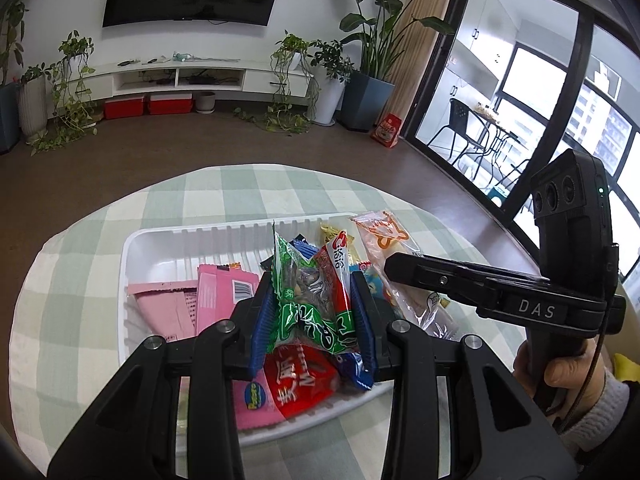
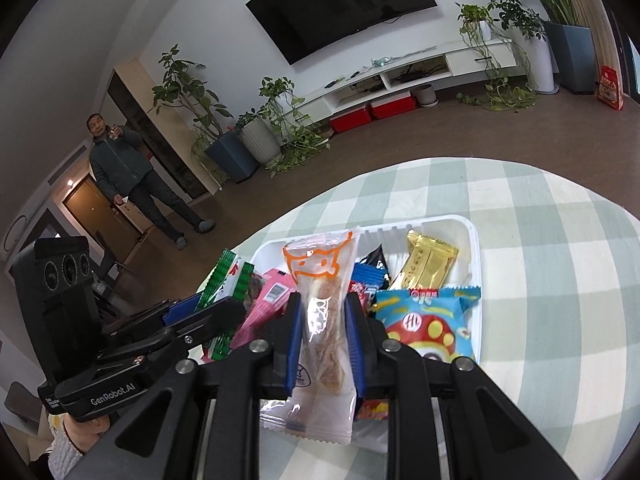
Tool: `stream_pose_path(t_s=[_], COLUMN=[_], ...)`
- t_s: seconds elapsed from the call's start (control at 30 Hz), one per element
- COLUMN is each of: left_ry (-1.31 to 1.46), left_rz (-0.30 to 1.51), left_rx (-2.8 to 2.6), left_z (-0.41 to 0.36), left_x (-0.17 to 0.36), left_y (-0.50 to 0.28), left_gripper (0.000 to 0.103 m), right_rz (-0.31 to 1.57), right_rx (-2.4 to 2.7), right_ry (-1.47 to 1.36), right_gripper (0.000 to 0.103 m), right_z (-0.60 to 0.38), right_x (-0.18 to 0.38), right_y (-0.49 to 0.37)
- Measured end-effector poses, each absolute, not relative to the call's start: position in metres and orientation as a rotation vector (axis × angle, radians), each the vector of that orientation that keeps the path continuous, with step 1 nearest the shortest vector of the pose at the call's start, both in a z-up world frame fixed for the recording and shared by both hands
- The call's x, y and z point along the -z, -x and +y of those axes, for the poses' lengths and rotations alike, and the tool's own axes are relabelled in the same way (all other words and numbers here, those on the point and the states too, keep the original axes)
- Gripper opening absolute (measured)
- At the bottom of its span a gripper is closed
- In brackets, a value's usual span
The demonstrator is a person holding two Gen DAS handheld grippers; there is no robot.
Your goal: Organize snacks
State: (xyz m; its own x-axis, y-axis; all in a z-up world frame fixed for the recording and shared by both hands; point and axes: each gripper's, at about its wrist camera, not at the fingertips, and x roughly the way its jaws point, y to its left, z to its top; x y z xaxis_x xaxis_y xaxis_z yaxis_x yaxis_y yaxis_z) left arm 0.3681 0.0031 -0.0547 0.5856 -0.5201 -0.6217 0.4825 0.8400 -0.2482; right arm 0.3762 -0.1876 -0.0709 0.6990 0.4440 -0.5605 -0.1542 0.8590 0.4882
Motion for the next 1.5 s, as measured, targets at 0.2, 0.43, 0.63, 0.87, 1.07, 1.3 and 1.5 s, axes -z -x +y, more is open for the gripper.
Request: stream_pose_path(t_s=[0.2, 0.43, 0.63, 0.87, 1.07, 1.3, 1.5], left_ry=[0.018, -0.001, -0.002, 0.020, 0.073, 0.103, 0.101], left_rz=[0.744, 0.716, 0.658, 0.597, 0.591, 0.557, 0.521], left_rx=[0.546, 0.476, 0.452, 0.439, 0.425, 0.374, 0.360], left_z=[-0.005, -0.006, -0.003, 0.006, 0.019, 0.037, 0.039], left_x=[0.060, 0.061, 0.050, 0.033, 0.021, 0.004, -0.017], left_y=[-0.379, -0.388, -0.377, -0.336, -0.293, -0.234, -0.189], left_gripper=[0.040, 0.061, 0.070, 0.082, 0.093, 0.093, 0.093], right_rz=[0.723, 0.663, 0.614, 0.549, 0.489, 0.446, 0.414], right_rx=[-0.321, -0.292, -0.278, -0.229, -0.176, -0.138, -0.113], right_ry=[-0.393, -0.315, -0.263, -0.219, -0.176, -0.100, -0.068], right_gripper=[0.025, 0.063, 0.067, 0.091, 0.103, 0.103, 0.103], right_z=[-0.188, -0.181, -0.178, -0.178, -0.171, -0.158, -0.151], right_x=[0.076, 0.069, 0.055, 0.031, 0.009, -0.013, -0.023], right_y=[-0.387, -0.385, -0.375, -0.346, -0.307, -0.260, -0.224])
